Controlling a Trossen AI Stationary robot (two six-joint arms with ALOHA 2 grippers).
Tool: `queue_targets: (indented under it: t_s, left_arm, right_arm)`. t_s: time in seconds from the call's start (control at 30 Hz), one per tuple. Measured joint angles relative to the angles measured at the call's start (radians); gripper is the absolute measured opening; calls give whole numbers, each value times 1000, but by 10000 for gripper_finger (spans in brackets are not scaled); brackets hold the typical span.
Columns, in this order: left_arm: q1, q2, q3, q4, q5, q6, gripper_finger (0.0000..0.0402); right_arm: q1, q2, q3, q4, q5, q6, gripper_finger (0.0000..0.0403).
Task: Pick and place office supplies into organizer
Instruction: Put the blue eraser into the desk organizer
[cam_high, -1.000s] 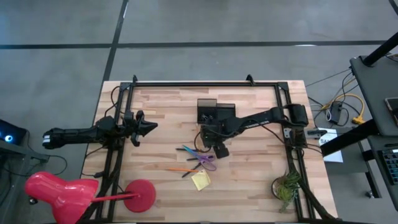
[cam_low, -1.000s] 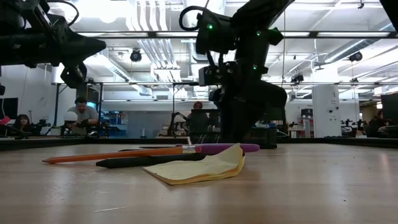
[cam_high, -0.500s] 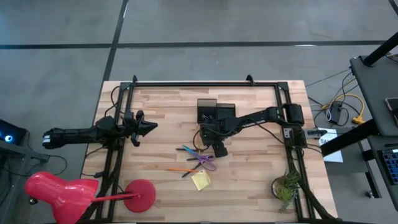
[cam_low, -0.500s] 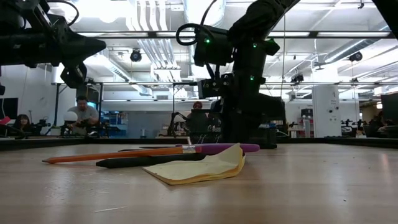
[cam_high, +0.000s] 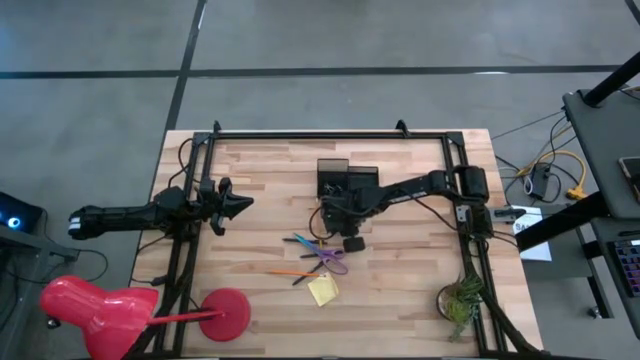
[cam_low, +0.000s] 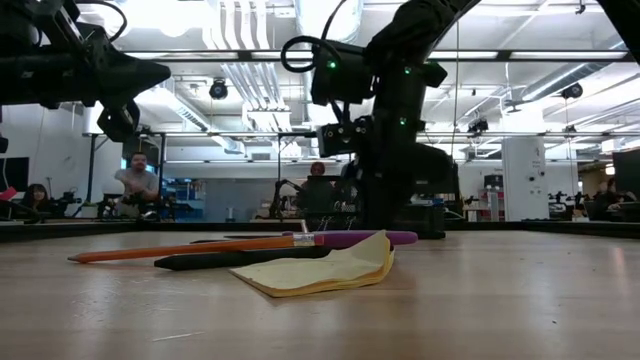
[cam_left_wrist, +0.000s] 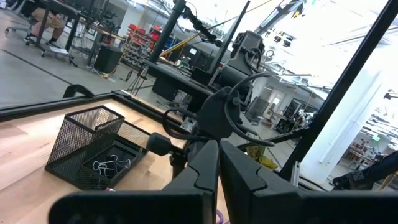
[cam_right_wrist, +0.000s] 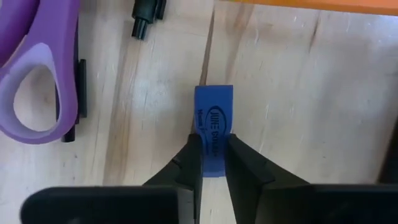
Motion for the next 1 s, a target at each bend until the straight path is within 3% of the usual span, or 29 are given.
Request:
queue_targets:
  t_s: [0.23,0.43,0.6,0.67,0.8,1.0]
  left_arm:
    - [0,1,0,-1,0,2,0]
    - [0,1,0,0,0,2,0]
    - [0,1,0,-2,0,2,0]
    - [0,2,0,1,0,3,0]
    - [0,2,0,-1,0,3,0]
    - [0,2,0,-1,0,3,0]
  right_arm:
    - [-9,-29,55,-13,25,51,38]
    - [-25,-88,117,-45,249,108,34]
    - [-107,-100,143,-79,304,208,12]
    - [-136,-104,157,-89,293,227,9]
    - [-175,-108,172,-125,100,206,8]
    - [-117,-104,164,-109,73,244,28]
